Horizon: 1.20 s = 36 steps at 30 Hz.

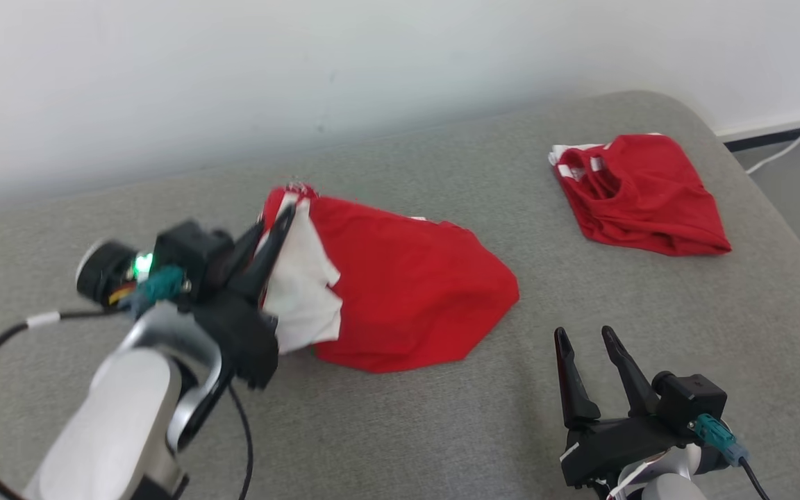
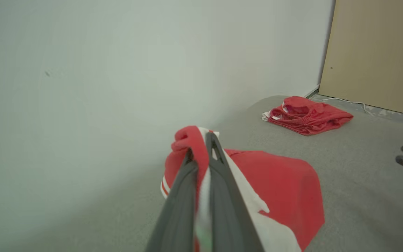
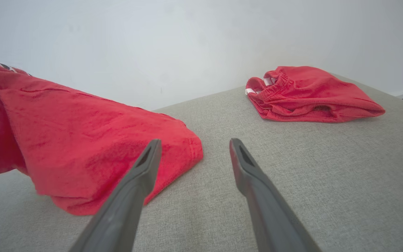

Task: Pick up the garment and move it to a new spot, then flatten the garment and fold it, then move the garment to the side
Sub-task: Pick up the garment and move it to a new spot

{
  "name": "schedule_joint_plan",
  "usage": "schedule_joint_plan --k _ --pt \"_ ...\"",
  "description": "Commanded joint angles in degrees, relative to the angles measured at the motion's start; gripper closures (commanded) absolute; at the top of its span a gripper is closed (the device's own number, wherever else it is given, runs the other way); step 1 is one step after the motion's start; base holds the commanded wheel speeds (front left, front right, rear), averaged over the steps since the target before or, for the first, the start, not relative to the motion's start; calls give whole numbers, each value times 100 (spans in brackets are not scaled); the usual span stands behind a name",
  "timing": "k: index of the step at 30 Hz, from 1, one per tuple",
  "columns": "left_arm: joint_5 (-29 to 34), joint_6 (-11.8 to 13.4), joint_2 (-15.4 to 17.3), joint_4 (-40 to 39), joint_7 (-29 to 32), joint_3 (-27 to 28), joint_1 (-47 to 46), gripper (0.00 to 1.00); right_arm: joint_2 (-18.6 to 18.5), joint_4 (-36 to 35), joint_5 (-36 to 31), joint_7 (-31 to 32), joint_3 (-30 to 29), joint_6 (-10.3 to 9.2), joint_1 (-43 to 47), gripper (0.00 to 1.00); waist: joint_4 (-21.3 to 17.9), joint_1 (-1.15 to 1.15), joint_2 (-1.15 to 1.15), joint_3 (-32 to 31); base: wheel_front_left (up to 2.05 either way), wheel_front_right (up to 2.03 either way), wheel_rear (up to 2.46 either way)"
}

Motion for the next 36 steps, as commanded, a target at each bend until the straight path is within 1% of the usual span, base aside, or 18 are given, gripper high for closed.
schedule_joint_plan --k 1,6,15,18,24,25,26,27,28,32,36 --pt "-92 69 77 -61 -65 17 306 100 -43 14 -30 -13 -9 -3 89 0 140 0 0 -69 0 0 0" --pt "-258 141 263 -80 -98 80 943 100 -62 25 -27 -13 8 -3 148 0 371 0 0 -147 0 0 0" --pt "-463 192 541 44 -151 249 1488 100 -80 60 -2 -14 18 -3 214 0 580 0 0 -159 0 0 0" --pt "-499 197 537 180 -243 241 1669 100 -79 80 13 -13 46 -3 209 0 613 0 0 -143 0 0 0" --pt "-647 183 357 678 -537 169 1945 100 -94 100 39 -14 76 -3 210 0 639 0 0 -119 0 0 0" --pt "-664 192 320 764 -619 173 1964 97 -106 102 48 -13 76 -3 205 0 642 0 0 -115 0 0 0" --pt "-657 191 300 844 -693 162 1973 82 -117 103 55 -13 73 -3 199 0 649 0 0 -110 0 0 0" --pt "-637 216 282 915 -786 169 1974 31 -128 104 62 -13 65 -3 194 0 657 0 0 -108 0 0 0" --pt "-621 257 259 967 -898 198 1972 0 -135 106 66 -13 61 -3 191 0 665 0 0 -104 0 0 0" --pt "-629 397 165 1049 -1307 296 2055 0 -152 103 76 -13 28 -3 208 0 708 0 0 -99 0 0 0" --pt "-592 590 62 917 -1675 354 2241 0 -137 85 49 -13 -8 -3 241 0 769 0 0 -84 0 0 0"
